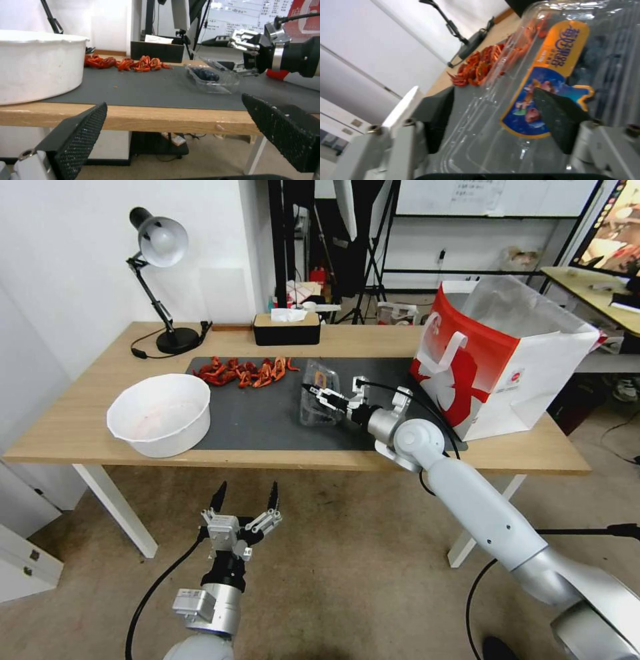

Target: Close the takeout container lid, then place the container into the takeout bag.

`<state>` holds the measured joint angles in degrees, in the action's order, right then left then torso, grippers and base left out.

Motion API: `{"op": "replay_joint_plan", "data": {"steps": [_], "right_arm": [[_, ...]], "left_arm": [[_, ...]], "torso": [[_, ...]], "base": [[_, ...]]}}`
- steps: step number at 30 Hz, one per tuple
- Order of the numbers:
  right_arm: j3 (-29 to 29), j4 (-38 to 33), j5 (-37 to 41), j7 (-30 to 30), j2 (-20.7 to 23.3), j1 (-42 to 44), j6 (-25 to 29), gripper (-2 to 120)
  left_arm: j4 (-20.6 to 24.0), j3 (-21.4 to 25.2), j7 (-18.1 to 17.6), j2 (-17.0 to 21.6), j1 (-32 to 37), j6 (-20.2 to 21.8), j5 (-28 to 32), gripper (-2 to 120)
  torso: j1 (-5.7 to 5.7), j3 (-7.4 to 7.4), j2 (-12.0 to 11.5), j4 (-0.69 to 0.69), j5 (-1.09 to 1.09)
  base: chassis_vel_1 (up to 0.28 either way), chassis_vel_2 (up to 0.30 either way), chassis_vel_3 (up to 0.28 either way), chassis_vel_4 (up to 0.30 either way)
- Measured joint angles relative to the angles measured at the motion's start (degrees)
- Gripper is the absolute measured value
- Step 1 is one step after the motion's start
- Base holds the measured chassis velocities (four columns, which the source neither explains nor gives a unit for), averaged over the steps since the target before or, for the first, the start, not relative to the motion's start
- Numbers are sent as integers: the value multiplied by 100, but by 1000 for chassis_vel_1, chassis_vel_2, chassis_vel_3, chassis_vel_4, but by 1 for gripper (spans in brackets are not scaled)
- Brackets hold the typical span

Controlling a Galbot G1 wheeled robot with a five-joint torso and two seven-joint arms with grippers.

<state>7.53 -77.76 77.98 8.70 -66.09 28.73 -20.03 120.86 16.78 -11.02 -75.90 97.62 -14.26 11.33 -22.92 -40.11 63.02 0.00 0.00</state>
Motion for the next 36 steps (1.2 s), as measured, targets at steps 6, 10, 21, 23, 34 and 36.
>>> {"op": "replay_joint_plan", "data": {"steps": [6, 10, 21, 23, 34, 36], "right_arm": [[45, -10, -167, -176, 21, -37, -106, 45], [85, -23, -307, -239, 55, -61, -170, 29], [254, -48, -663, -151, 201, -171, -297, 0], [265, -53, -685, -139, 218, -181, -300, 0], [345, -133, -891, -74, 368, -210, -398, 0], [346, -138, -896, -70, 375, -210, -400, 0]], "left_arm": [[-2, -6, 1, -3, 4, -4, -2, 100], [-1, -3, 13, -3, 4, -6, -1, 100], [189, 28, 35, 76, -65, 151, 324, 100], [231, 25, 34, 104, -83, 198, 432, 100], [622, -15, -123, 652, -772, 668, 2293, 100], [641, -9, -132, 713, -861, 702, 2467, 100]], "torso": [[0, 0, 0, 0, 0], [0, 0, 0, 0, 0], [0, 0, 0, 0, 0], [0, 0, 0, 0, 0], [0, 0, 0, 0, -1], [0, 0, 0, -1, 0]], "base": [[0, 0, 0, 0], [0, 0, 0, 0], [0, 0, 0, 0], [0, 0, 0, 0], [0, 0, 0, 0], [0, 0, 0, 0]]}}
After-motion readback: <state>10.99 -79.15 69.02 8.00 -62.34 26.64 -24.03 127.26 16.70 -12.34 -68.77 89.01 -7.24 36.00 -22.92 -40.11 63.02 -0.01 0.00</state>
